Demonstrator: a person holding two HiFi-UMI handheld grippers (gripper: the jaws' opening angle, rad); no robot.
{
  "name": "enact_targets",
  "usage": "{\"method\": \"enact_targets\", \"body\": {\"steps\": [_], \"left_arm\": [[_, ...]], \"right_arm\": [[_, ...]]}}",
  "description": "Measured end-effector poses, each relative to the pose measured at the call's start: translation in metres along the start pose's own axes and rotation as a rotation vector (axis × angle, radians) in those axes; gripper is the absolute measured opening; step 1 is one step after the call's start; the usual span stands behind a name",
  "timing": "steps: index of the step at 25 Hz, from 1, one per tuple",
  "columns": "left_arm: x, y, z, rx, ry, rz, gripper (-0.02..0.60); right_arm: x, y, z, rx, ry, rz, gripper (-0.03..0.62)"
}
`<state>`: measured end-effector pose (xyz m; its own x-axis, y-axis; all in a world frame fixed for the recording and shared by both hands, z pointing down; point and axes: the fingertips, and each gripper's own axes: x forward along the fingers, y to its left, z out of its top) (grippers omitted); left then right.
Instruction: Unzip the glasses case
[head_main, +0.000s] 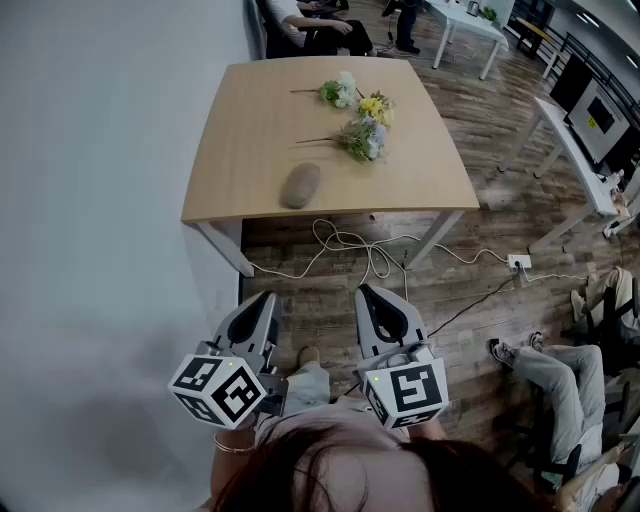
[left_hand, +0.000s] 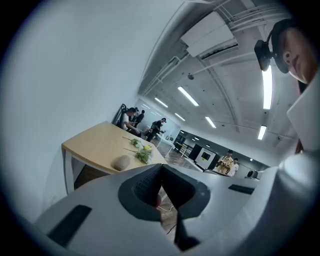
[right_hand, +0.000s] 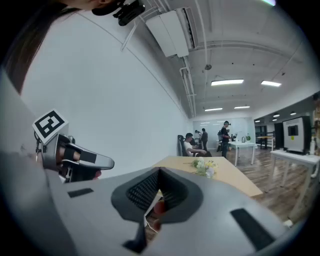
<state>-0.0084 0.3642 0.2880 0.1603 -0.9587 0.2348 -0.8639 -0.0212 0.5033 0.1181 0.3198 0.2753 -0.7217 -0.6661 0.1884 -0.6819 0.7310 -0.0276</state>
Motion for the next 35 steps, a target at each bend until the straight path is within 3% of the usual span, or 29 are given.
{"method": "enact_targets", "body": {"steps": [18, 35], "left_arm": [[0.059, 0.075, 0.054, 0.022, 0.059, -0.090, -0.002], [0.120, 0.097, 0.056, -0.029, 0.091, -0.121, 0.000]], "right_arm": [[0.106, 0.017, 0.026, 0.031, -0.051, 0.007, 0.015], [0.158, -0.014, 0.026, 0.060, -0.069, 0.045, 0.015]]}}
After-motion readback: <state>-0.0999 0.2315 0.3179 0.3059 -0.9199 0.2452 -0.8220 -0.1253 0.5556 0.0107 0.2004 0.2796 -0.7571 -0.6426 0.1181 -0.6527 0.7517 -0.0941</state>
